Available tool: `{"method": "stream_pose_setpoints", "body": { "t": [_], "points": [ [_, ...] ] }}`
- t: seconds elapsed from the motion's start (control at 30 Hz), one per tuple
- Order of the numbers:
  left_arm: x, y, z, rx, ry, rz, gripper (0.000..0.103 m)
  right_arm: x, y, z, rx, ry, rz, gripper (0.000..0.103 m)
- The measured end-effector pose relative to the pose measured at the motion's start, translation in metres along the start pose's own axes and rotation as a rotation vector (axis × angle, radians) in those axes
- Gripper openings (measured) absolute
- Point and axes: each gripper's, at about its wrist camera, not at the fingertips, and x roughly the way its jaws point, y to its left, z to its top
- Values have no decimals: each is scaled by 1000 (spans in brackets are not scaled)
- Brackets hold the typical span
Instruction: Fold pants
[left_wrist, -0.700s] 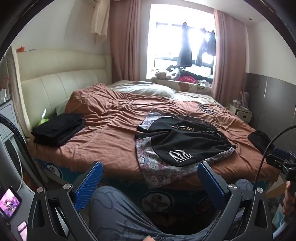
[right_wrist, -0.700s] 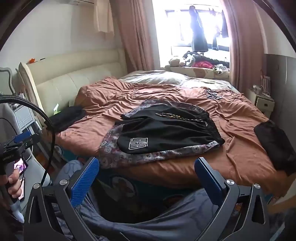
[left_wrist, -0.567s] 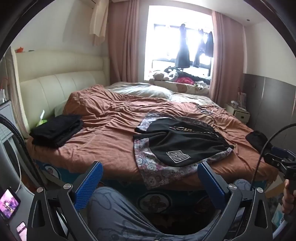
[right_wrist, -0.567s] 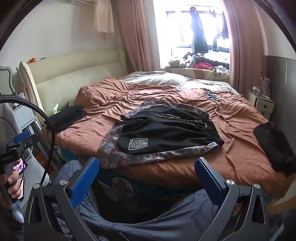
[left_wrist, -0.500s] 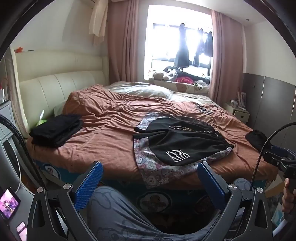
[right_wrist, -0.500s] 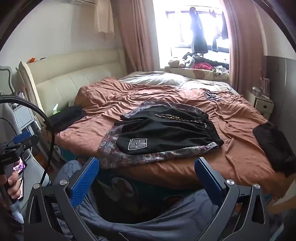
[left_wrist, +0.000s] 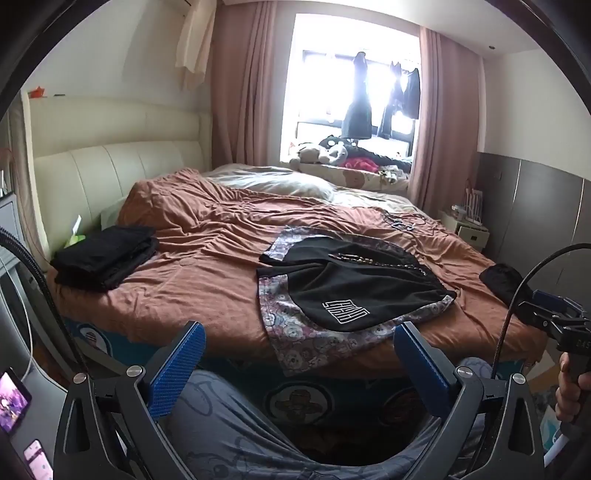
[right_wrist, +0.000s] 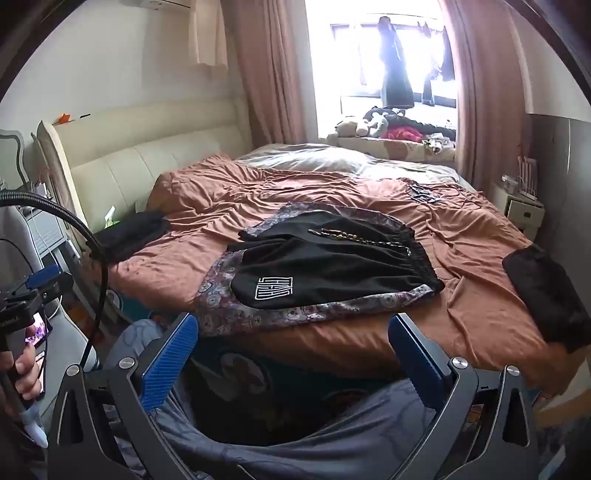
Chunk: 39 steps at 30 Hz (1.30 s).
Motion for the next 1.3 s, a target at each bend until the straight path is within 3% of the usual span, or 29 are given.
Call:
{"method": "stream_pose_setpoints", "body": {
  "t": [1.3],
  "points": [
    [-9,9,-1,-26,-32,-20,103,2,2,-1,-3,-12,-8,103]
  ]
}}
